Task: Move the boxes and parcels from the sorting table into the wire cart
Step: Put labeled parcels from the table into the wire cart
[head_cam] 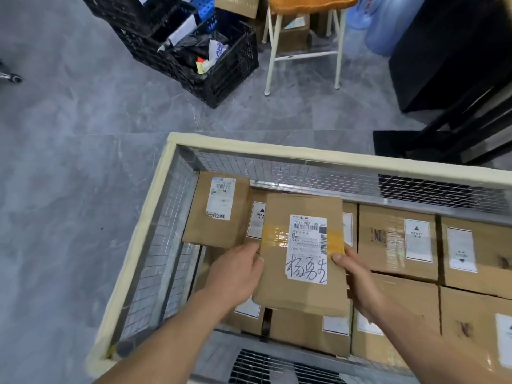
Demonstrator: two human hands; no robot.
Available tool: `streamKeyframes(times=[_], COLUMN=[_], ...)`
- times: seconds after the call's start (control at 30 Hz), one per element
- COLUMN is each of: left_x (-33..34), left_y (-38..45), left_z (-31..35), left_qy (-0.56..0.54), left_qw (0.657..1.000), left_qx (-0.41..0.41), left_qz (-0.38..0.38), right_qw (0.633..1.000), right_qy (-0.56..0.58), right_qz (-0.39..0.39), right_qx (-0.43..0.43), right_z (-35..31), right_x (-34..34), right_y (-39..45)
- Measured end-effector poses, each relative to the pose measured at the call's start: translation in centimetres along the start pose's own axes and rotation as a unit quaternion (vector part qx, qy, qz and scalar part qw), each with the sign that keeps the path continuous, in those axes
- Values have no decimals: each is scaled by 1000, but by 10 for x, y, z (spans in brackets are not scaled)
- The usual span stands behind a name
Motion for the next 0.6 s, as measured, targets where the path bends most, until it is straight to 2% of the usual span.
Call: streamKeyframes(times=[0.33,0.6], left_x=[39,51], left_y=[92,105], left_z=[-43,-47], left_qy=[-39,-59], left_qw=[994,988], left_qx=[-102,-139], left_qz=[9,-26], right_qw=[999,997], right_qy=[-36,-80], right_qz=[-26,-13], right_qx=[-12,0], right_z=[-8,1], right_x=[68,92], right_y=[86,118])
Point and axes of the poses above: each hand's wrist, its own y-axis towards the middle knuckle, its own x-axis out of the palm, z = x × y, the point moved 2 cm from there along y, towards the middle knuckle, and after that the axes turned 10 degrees about z, right-handed, at the moved point
